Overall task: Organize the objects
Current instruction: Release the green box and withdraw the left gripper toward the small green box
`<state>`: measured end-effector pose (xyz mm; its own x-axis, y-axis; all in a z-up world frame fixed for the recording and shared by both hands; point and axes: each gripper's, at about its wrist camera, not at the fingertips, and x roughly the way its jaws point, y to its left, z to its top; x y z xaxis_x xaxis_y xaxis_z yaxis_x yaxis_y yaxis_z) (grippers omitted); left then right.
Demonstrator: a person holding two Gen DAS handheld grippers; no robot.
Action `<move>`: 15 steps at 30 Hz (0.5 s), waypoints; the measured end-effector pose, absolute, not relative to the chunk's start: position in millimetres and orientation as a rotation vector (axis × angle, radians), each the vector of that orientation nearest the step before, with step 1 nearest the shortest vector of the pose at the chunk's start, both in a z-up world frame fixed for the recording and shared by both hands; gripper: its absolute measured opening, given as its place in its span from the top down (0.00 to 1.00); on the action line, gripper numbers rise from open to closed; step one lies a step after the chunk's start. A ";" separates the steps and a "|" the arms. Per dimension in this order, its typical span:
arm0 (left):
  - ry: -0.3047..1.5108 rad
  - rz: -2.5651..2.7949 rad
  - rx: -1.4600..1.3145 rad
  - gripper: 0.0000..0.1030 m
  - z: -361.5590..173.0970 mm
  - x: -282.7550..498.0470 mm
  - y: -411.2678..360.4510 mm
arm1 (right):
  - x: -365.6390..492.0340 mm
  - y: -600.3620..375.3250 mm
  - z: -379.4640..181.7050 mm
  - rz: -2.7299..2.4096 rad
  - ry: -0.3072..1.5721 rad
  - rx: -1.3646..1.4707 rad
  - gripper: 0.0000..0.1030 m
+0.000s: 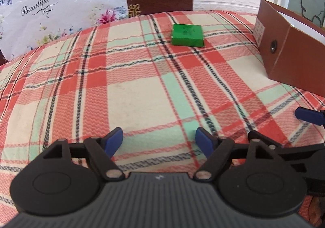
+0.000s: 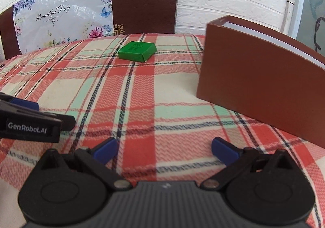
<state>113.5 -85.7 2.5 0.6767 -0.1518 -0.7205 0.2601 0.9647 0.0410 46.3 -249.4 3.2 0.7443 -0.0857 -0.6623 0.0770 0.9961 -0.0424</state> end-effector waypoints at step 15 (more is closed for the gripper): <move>0.711 -0.147 0.142 0.05 -7.8 139.6 -53.1 | 94.5 -228.3 -2.3 -0.096 0.718 -0.003 0.00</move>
<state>139.6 -53.1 -7.8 0.7484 -0.0855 -0.6577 0.1822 0.9800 0.0799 94.5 -228.3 -2.3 0.7490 -0.0894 -0.6565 0.0871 0.9955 -0.0363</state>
